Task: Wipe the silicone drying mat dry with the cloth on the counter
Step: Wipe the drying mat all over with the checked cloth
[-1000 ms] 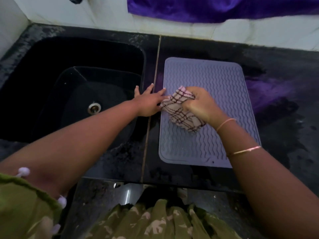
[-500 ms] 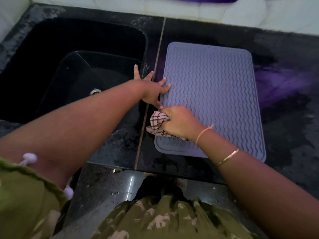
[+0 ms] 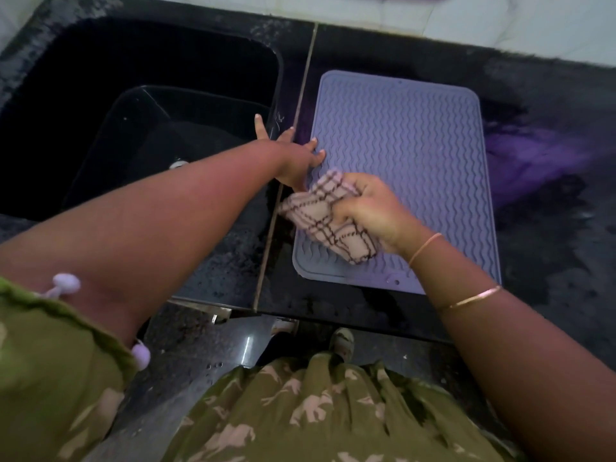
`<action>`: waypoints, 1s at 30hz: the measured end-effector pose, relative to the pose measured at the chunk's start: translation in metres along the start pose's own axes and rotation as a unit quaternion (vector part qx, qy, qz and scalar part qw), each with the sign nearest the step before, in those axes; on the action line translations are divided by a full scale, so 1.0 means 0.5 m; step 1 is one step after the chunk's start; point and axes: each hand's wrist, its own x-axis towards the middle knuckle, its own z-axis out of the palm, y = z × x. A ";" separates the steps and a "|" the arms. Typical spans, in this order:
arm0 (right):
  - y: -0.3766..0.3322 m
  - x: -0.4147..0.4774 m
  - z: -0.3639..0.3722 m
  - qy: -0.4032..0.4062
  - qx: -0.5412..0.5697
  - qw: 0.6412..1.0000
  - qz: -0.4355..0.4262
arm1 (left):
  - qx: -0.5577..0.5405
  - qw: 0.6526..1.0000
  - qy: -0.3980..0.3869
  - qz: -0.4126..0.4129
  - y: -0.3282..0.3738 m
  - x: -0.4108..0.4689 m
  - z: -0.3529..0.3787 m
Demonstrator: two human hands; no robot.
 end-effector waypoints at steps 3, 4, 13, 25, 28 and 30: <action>-0.013 0.009 -0.017 0.008 0.165 0.986 0.020 | -0.174 0.983 -0.009 -0.054 -0.007 -0.001 0.002; -0.011 0.010 -0.016 0.001 0.228 0.973 0.035 | -0.195 0.978 -0.014 -0.067 -0.012 -0.001 0.004; 0.060 -0.009 0.045 0.154 -0.220 0.961 -0.064 | -0.044 0.999 0.018 0.021 -0.026 0.020 0.023; 0.100 -0.040 0.099 0.092 -0.582 0.789 -0.172 | -0.026 1.000 0.011 0.010 -0.020 0.013 0.011; 0.100 -0.054 0.103 0.083 -0.588 0.784 -0.180 | -0.018 1.000 0.004 0.008 -0.020 0.015 0.009; 0.101 -0.061 0.098 0.063 -0.598 0.777 -0.185 | -0.021 1.000 0.001 0.008 -0.019 0.017 0.010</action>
